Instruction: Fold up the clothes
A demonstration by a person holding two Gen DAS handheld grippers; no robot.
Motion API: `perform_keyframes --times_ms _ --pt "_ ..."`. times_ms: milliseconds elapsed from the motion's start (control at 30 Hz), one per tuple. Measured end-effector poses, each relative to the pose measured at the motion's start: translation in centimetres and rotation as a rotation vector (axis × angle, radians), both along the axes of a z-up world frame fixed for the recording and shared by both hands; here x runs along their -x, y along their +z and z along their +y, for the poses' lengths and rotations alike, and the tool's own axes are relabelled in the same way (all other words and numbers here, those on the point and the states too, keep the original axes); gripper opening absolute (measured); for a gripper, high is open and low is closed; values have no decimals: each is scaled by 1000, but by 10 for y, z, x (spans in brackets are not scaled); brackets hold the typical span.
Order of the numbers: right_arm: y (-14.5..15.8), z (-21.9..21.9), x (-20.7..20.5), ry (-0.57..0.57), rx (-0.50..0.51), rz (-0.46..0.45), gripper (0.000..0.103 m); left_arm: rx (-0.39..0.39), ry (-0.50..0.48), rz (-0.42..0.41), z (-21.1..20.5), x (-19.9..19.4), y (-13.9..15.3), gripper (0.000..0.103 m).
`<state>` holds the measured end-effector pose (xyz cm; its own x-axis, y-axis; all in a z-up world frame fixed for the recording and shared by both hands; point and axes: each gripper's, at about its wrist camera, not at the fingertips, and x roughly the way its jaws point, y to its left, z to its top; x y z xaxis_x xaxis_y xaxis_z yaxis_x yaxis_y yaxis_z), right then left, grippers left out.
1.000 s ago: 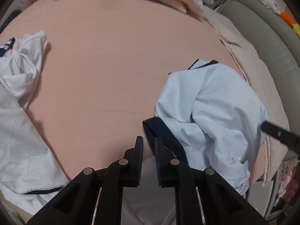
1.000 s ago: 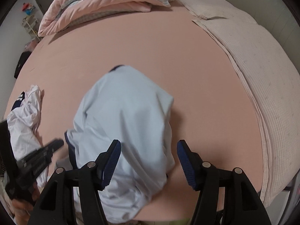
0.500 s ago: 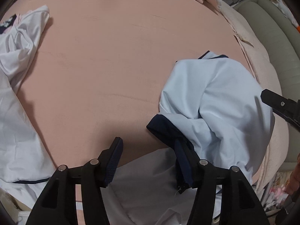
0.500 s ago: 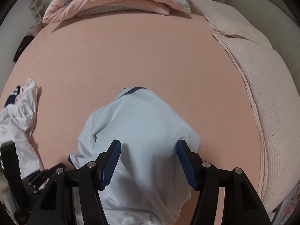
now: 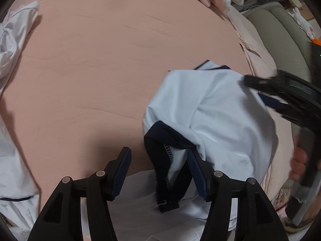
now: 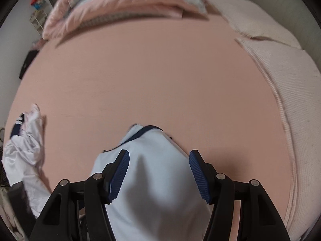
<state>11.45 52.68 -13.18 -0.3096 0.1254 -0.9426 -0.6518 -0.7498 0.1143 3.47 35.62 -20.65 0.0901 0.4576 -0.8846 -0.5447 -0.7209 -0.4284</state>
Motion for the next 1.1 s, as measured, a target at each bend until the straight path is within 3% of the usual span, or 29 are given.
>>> perform_keyframes --times_ms 167,300,367,433,667,833,900,1100 --pt "-29 9 8 -14 36 -55 62 1 -65 73 17 -5 2 54" --pt "-28 3 -3 -5 34 -53 61 -23 -77 99 23 -9 6 31" --pt "-28 3 -12 -15 58 -33 50 -44 -64 91 20 -9 6 23" --pt "-28 4 -22 -24 82 -13 46 -63 -59 91 19 -10 6 16" --pt "-24 3 -60 -56 166 66 40 -60 -49 109 3 -11 14 12" --pt "-11 -17 -88 -22 157 86 40 -72 -49 98 -26 -10 24 12" --pt "-11 -25 -96 0 162 82 40 -76 -57 104 -7 -11 24 12" --pt "-14 -52 -114 28 173 95 40 -99 -54 117 -1 -11 33 12"
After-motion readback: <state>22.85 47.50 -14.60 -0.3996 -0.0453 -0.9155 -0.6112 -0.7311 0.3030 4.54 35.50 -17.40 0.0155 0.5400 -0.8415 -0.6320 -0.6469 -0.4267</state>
